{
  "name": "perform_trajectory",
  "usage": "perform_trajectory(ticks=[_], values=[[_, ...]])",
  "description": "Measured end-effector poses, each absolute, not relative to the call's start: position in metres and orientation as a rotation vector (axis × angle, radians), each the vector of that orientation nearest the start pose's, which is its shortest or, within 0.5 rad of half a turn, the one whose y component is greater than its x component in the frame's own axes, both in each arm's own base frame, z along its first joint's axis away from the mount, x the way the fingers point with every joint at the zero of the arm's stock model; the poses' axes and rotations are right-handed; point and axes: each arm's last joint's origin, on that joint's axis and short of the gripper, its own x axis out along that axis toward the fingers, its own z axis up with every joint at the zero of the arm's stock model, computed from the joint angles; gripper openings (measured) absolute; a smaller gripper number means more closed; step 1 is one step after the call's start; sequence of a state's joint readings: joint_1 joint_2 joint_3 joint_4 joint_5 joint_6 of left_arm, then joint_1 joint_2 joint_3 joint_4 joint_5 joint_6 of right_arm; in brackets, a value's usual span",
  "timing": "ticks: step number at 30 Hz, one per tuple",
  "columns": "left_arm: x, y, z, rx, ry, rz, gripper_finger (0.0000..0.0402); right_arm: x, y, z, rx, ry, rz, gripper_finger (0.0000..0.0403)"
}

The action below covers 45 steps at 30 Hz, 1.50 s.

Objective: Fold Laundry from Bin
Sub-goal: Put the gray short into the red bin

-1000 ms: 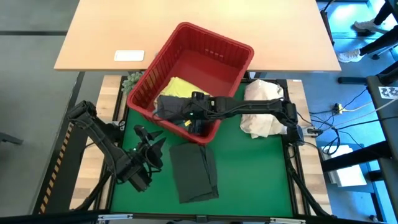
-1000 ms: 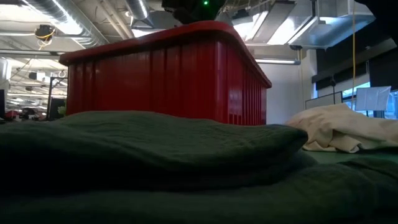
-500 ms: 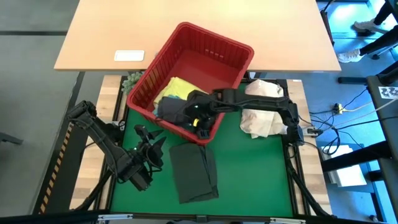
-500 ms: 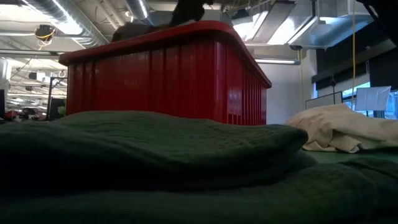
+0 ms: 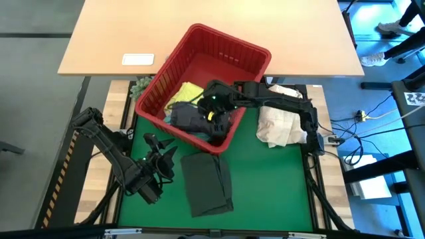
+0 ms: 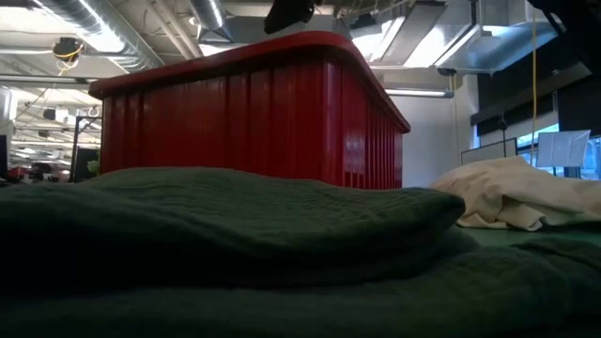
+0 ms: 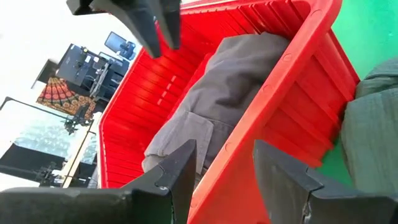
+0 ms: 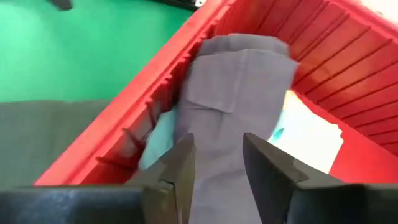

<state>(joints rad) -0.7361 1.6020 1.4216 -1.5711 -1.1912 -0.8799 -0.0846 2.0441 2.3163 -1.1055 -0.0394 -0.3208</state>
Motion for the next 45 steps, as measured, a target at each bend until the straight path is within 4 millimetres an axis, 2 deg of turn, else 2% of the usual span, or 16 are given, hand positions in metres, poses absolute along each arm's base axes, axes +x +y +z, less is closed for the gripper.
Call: perform_trajectory(ticks=[2,5,9,13,17,24,27,31,34,36,41,45], values=[[0.215,-0.159,0.305,0.646,0.711,0.672,0.0153,0.424,-0.045,0.392,-0.237,0.814,0.081,0.0125],[0.215,-0.158,0.305,0.639,0.722,0.670,0.0153,0.427,-0.057,0.388,-0.186,0.785,0.136,0.0084],[0.213,-0.156,0.309,0.634,0.689,0.680,0.0153,0.438,-0.064,0.366,-0.144,0.777,0.206,0.0012],[0.199,-0.146,0.325,0.576,0.597,0.692,0.0143,0.452,-0.064,0.339,-0.135,0.771,0.230,0.0022],[0.172,-0.121,0.332,0.418,0.509,0.726,0.0120,0.466,-0.066,0.304,-0.111,0.804,0.241,0.0012],[0.139,-0.090,0.312,0.247,0.444,0.759,0.0096,0.484,-0.069,0.253,-0.062,0.884,0.255,0.0011],[0.134,-0.086,0.301,0.225,0.435,0.763,0.0095,0.489,-0.072,0.236,-0.045,0.913,0.257,0.0011],[0.133,-0.084,0.293,0.236,0.440,0.767,0.0095,0.490,-0.082,0.226,-0.015,0.936,0.228,0.0012],[0.133,-0.084,0.291,0.233,0.442,0.769,0.0095,0.489,-0.087,0.228,-0.001,0.932,0.205,0.0012],[0.133,-0.084,0.291,0.232,0.441,0.768,0.0095,0.487,-0.088,0.240,0.008,0.921,0.197,0.0012],[0.134,-0.085,0.292,0.228,0.436,0.767,0.0095,0.476,-0.087,0.299,-0.040,0.822,0.160,0.0012],[0.136,-0.087,0.293,0.190,0.418,0.763,0.0095,0.463,-0.085,0.339,-0.058,0.804,0.138,0.0012]])
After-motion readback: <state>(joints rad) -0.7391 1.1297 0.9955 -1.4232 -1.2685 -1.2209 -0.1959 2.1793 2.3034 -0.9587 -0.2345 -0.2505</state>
